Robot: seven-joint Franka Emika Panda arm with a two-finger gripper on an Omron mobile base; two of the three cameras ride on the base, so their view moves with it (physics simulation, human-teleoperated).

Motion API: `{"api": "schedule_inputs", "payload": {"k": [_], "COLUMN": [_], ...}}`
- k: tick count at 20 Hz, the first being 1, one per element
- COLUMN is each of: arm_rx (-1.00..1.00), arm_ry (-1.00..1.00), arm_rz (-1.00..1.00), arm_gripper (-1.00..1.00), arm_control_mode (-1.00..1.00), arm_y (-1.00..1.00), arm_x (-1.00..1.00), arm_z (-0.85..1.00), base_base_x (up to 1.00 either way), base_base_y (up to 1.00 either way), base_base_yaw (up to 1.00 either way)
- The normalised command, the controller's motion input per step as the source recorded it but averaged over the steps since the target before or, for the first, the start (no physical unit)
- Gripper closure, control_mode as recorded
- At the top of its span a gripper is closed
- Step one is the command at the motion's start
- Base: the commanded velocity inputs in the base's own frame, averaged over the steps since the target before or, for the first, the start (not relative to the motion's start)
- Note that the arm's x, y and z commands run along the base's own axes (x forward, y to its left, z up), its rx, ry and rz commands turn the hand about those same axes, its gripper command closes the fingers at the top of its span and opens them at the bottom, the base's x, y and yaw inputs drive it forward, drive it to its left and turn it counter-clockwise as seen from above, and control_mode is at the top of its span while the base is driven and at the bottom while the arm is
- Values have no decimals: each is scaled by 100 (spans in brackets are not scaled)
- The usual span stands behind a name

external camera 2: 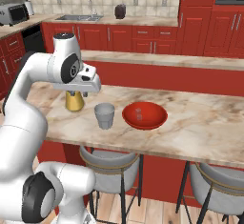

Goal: There are two ice cubes in the ice bowl. Place both ice cubes in the glass cup.

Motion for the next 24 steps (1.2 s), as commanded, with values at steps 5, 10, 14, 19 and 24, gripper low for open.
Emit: {"api": "schedule_inputs", "payload": {"k": [5,10,14,19,24], "arm_rx": [-1,18,17,8,3], "arm_ry": [1,0,0,0,7], "arm_rz": [-8,-20,-7,0,-5], "arm_gripper": [-100,-100,-100,-100,-100], "arm_control_mode": [-100,-100,-100,-100,-100], "arm_y": [-28,-99,-60,-28,-33], "arm_x": [-5,0,0,0,40], "arm_z": [-10,-14,-2,0,-7], "base_base_x": [0,0,0,0,0], "base_base_y": [0,0,0,0,0], "base_base_yaw": [0,0,0,0,0]}}
